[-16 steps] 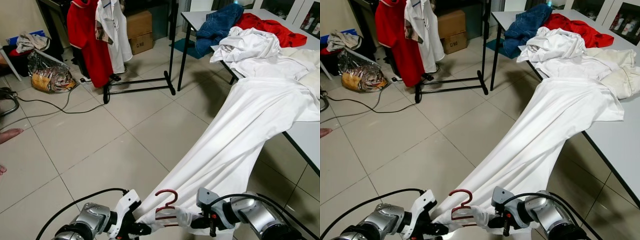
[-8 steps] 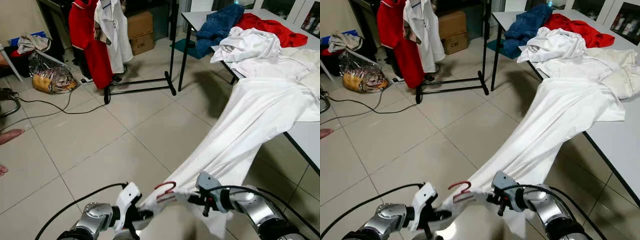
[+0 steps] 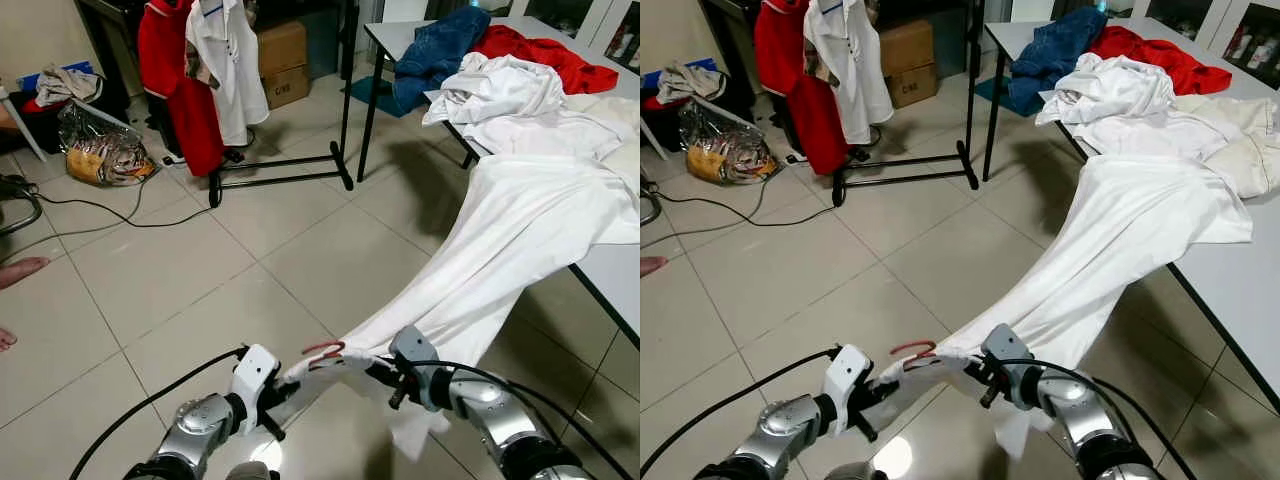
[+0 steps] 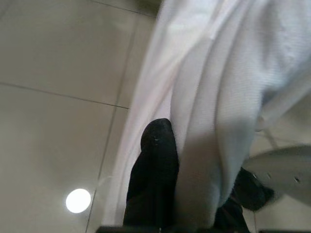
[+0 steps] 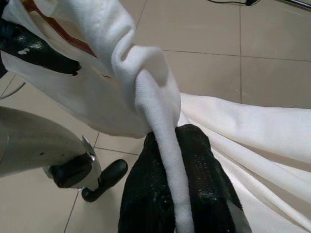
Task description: Hang hanger
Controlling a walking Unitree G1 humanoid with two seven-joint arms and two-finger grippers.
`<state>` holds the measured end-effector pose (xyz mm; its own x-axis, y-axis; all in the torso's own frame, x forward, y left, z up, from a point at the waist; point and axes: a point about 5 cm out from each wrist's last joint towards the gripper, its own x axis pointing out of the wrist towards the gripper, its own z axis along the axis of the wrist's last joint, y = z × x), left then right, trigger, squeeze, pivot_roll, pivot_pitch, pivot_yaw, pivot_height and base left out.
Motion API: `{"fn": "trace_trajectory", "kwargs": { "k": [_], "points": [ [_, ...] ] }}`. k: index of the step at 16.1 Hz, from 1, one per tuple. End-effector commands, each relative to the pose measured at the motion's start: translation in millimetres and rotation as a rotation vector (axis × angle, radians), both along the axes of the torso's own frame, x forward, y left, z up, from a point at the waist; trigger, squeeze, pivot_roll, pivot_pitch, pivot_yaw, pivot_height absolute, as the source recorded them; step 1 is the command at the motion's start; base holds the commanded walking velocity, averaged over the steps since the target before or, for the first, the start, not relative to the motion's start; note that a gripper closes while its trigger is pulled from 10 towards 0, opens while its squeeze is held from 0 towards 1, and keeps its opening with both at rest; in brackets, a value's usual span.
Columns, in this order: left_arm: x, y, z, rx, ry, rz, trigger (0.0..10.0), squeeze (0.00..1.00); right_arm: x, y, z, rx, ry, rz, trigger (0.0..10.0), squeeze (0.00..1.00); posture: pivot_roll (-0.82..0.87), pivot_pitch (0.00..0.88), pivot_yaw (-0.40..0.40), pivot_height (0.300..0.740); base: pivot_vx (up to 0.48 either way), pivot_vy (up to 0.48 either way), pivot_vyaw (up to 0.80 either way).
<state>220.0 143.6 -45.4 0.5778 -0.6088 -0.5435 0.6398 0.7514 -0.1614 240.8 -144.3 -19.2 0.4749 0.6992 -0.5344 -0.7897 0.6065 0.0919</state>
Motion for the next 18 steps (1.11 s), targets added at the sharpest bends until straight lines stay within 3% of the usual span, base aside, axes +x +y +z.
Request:
{"fn": "trace_trajectory", "kwargs": {
  "k": [1,10,18],
  "points": [
    [-0.3,0.5,-1.2,-0.025,-0.001,0.077,10.0,0.0,1.6,3.3,1.8,0.041,-0.026,-0.024,10.0,0.0,0.11,0.0,0.026,0.74,0.0,0.0,0.0],
    [-5.5,-5.7,-5.6,-0.025,0.009,0.097,10.0,0.0,2.4,9.0,0.5,0.066,-0.025,-0.022,10.0,0.0,0.12,0.0,0.024,0.74,0.0,0.0,0.0],
    [-9.1,-7.6,-7.5,-0.031,0.021,0.075,10.0,0.0,5.2,4.7,3.1,0.07,-0.033,-0.026,10.0,0.0,0.12,0.0,0.023,0.74,-0.306,0.0,0.0]
  ]
}}
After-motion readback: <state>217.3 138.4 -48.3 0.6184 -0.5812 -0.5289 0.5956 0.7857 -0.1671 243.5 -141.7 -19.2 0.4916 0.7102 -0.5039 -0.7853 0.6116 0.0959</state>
